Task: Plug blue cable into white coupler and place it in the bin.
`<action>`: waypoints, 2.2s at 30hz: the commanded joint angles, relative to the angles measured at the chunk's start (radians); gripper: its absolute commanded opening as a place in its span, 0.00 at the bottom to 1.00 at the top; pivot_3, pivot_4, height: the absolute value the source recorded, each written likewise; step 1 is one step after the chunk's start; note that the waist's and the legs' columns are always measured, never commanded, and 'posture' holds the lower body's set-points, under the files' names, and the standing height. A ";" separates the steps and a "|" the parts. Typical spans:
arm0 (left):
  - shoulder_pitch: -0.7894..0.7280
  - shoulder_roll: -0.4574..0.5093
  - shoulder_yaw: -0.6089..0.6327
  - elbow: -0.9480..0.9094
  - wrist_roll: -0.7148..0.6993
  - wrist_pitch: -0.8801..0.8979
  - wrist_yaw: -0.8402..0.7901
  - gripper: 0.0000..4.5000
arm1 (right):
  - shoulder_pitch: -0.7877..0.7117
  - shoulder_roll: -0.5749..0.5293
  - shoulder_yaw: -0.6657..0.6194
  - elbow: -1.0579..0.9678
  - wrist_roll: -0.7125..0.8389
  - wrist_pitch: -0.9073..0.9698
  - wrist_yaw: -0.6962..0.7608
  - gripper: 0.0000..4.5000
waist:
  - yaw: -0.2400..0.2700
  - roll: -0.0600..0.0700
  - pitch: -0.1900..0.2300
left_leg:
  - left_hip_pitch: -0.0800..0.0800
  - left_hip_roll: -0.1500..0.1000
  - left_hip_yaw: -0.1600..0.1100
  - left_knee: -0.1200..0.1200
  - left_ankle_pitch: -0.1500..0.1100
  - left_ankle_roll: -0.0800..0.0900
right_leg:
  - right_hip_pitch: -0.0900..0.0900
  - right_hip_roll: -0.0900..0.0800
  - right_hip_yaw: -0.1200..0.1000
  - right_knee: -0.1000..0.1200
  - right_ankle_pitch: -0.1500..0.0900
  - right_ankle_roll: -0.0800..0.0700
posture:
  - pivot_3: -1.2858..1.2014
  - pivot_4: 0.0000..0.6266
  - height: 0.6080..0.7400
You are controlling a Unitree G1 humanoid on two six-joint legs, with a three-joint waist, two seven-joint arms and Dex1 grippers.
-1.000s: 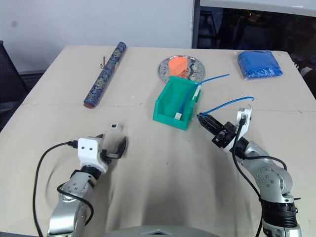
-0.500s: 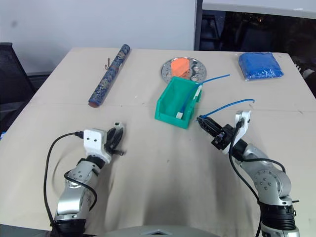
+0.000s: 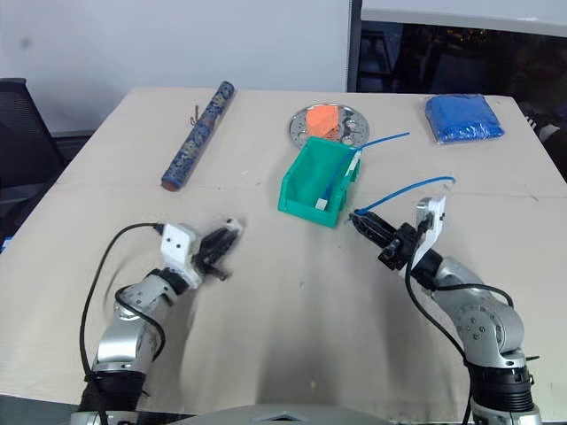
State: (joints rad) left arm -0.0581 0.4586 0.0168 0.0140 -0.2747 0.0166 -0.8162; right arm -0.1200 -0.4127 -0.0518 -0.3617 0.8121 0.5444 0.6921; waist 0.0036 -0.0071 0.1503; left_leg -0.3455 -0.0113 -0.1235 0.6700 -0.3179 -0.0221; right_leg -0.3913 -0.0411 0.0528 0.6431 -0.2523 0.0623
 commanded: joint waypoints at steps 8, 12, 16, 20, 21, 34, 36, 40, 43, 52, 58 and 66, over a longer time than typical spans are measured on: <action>-0.384 0.082 -0.282 0.254 0.019 -0.192 -0.646 0.09 | -0.166 -0.073 0.209 0.083 -0.283 -0.270 0.311 0.00 | -0.023 -0.003 0.002 | -0.002 0.000 0.000 -0.003 0.000 0.000 | -0.003 0.000 0.000 -0.003 0.000 0.000 | 0.52 0.24 1.00; -0.511 0.034 -0.326 0.451 0.060 -0.293 -0.740 0.09 | -0.170 -0.092 0.255 0.132 -0.356 -0.340 0.372 0.00 | -0.021 -0.004 0.003 | -0.004 -0.002 0.000 -0.003 -0.001 0.001 | -0.003 -0.001 0.000 -0.004 0.000 0.000 | 0.52 0.24 1.00; -0.585 -0.002 -0.336 0.590 0.095 -0.377 -0.773 0.09 | -0.163 -0.088 0.270 0.135 -0.376 -0.341 0.377 0.00 | -0.023 -0.005 0.004 | -0.004 -0.002 -0.001 -0.002 -0.001 0.001 | -0.004 -0.002 0.000 -0.003 0.000 0.000 | 0.52 0.24 1.00; -0.620 -0.027 -0.332 0.654 0.097 -0.421 -0.795 0.09 | -0.155 -0.086 0.285 0.153 -0.412 -0.362 0.383 0.00 | -0.021 -0.006 0.004 | -0.004 -0.002 -0.001 -0.001 -0.001 0.002 | -0.003 -0.002 0.000 -0.002 0.000 0.000 | 0.52 0.24 1.00; -0.624 -0.028 -0.335 0.664 0.097 -0.430 -0.797 0.09 | -0.155 -0.083 0.286 0.157 -0.415 -0.366 0.384 0.00 | -0.021 -0.006 0.004 | -0.004 -0.002 -0.001 -0.001 -0.001 0.002 | -0.003 -0.002 0.000 -0.002 0.000 0.000 | 0.52 0.24 1.00; -0.630 -0.035 -0.334 0.697 0.087 -0.458 -0.798 0.09 | -0.166 -0.062 0.335 0.231 -0.500 -0.430 0.408 0.00 | -0.021 -0.006 0.004 | -0.003 -0.002 -0.002 0.000 -0.001 0.002 | -0.003 -0.002 -0.001 0.000 0.000 0.001 | 0.52 0.24 1.00; -0.624 -0.032 -0.338 0.693 0.088 -0.460 -0.798 0.09 | -0.169 -0.061 0.343 0.250 -0.523 -0.443 0.404 0.00 | -0.021 -0.006 0.004 | -0.003 -0.002 -0.002 0.000 -0.001 0.002 | -0.003 -0.002 -0.001 0.000 0.000 0.001 | 0.52 0.24 1.00; -0.614 -0.030 -0.342 0.681 0.085 -0.458 -0.798 0.09 | -0.166 -0.057 0.339 0.269 -0.532 -0.443 0.397 0.00 | -0.021 -0.006 0.004 | -0.003 -0.003 -0.002 0.000 -0.001 0.002 | -0.003 -0.002 -0.001 0.000 0.000 0.001 | 0.52 0.24 1.00; -0.612 -0.029 -0.345 0.680 0.087 -0.464 -0.798 0.09 | -0.168 -0.063 0.342 0.270 -0.539 -0.412 0.390 0.00 | -0.021 -0.006 0.004 | -0.003 -0.003 -0.002 0.000 -0.001 0.002 | -0.003 -0.002 -0.001 0.000 0.000 0.001 | 0.52 0.24 1.00; -0.606 -0.041 -0.329 0.685 0.094 -0.470 -0.796 0.09 | -0.152 -0.104 0.396 0.231 -0.546 -0.271 0.397 0.00 | -0.020 -0.007 0.003 | -0.003 -0.003 -0.003 0.000 -0.001 0.002 | -0.002 -0.002 -0.001 0.000 0.000 0.001 | 0.52 0.24 1.00; -0.594 -0.047 -0.317 0.675 0.094 -0.461 -0.785 0.09 | -0.170 -0.087 0.419 0.256 -0.502 -0.060 0.377 0.00 | -0.021 -0.008 0.001 | -0.002 -0.003 -0.003 0.000 -0.001 0.002 | -0.001 -0.002 -0.001 0.000 0.000 0.001 | 0.52 0.24 1.00; -0.567 -0.041 -0.305 0.634 0.093 -0.434 -0.782 0.09 | -0.216 0.053 0.300 0.265 -0.340 -0.100 0.386 0.00 | -0.024 -0.008 0.000 | 0.000 -0.002 -0.004 0.000 -0.001 0.002 | 0.000 -0.002 -0.002 0.000 0.000 0.001 | 0.52 0.24 1.00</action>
State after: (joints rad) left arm -0.6399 0.4227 -0.2834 0.6895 -0.1868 -0.4393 -1.6030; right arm -0.3491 -0.4300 0.2951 -0.0977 0.3598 0.4178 1.0789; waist -0.0201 -0.0152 0.1504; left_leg -0.3455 -0.0137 -0.1275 0.6698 -0.3192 -0.0200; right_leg -0.3913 -0.0426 0.0511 0.6430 -0.2522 0.0629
